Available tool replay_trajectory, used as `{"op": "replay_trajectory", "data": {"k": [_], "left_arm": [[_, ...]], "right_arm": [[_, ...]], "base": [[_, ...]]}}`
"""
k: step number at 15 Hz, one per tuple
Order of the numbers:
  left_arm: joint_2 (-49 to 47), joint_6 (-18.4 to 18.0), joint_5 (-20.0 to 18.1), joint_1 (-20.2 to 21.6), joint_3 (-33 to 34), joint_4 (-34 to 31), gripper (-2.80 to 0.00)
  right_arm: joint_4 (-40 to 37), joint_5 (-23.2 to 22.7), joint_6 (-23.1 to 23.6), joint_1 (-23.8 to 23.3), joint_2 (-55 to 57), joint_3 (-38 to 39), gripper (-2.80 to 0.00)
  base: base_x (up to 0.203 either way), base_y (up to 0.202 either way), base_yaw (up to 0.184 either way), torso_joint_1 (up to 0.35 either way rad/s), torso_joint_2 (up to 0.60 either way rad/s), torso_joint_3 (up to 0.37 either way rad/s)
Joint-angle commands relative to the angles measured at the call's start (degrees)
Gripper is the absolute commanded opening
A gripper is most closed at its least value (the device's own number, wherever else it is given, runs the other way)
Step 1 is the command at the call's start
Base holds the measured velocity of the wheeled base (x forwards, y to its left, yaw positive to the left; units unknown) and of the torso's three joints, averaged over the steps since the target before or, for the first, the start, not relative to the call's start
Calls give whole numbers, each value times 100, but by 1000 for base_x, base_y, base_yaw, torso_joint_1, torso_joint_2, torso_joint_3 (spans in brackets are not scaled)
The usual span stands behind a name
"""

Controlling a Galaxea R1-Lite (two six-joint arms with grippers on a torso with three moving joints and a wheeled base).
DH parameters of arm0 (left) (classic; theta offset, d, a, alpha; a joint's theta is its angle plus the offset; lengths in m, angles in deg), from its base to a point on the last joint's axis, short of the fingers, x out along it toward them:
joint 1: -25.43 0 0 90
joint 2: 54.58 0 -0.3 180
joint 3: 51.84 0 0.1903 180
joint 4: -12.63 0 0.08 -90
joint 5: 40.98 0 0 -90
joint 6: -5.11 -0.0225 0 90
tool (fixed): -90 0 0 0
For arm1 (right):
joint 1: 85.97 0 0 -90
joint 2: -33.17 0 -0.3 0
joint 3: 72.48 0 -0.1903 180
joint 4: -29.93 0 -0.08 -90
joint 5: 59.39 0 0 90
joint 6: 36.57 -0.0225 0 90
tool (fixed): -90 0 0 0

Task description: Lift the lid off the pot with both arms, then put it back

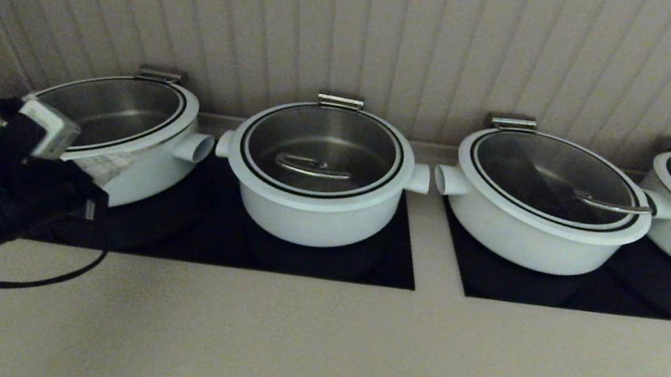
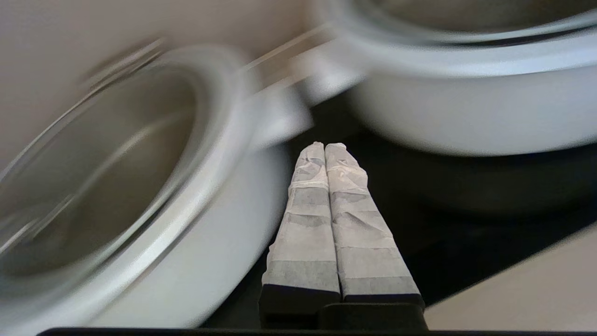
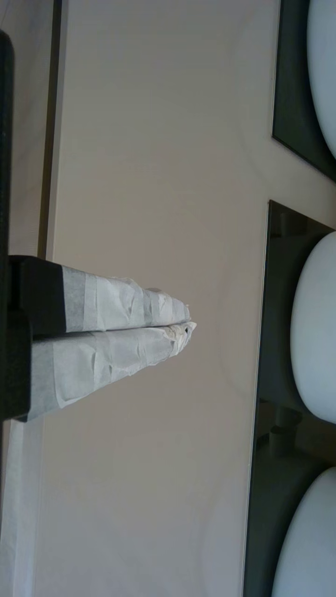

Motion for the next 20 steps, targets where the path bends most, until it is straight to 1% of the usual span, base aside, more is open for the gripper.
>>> {"op": "replay_trajectory", "data": {"k": [1, 2, 4, 7, 8, 10, 11, 13, 16, 18, 20], "left_arm": [[590, 323, 324, 669, 462, 40, -280], [773, 510, 511, 834, 716, 40, -280], [1254, 864, 773, 944, 1226, 40, -280], [2182, 1043, 852, 959, 2124, 22, -280], [2503, 1080, 850, 958, 2286, -56, -280], [3294, 1215, 846, 958, 2388, -524, -280], [3682, 1260, 862, 924, 2409, -832, -280], [4579, 1324, 1053, 589, 2431, -1607, -280], [6214, 1341, 1241, 247, 2442, -3290, -280], [7276, 1345, 1300, 56, 2445, -4292, -280], [7806, 1371, 1462, -167, 2448, -5310, -280]], "right_arm": [[-1, -5, 4, 1, 9, 0, -280], [-1, -5, 4, 1, 9, 0, -280], [-1, -5, 4, 1, 9, 0, -280], [-1, -5, 4, 1, 9, 0, -280], [-1, -5, 4, 1, 9, 0, -280], [-1, -5, 4, 1, 9, 0, -280], [-1, -5, 4, 1, 9, 0, -280], [-1, -5, 4, 1, 9, 0, -280], [-1, -5, 4, 1, 9, 0, -280], [-1, -5, 4, 1, 9, 0, -280], [-1, -5, 4, 1, 9, 0, -280]], "base": [[0, 0, 0, 0, 0, 0], [0, 0, 0, 0, 0, 0], [0, 0, 0, 0, 0, 0], [0, 0, 0, 0, 0, 0], [0, 0, 0, 0, 0, 0], [0, 0, 0, 0, 0, 0], [0, 0, 0, 0, 0, 0], [0, 0, 0, 0, 0, 0], [0, 0, 0, 0, 0, 0], [0, 0, 0, 0, 0, 0], [0, 0, 0, 0, 0, 0]]}}
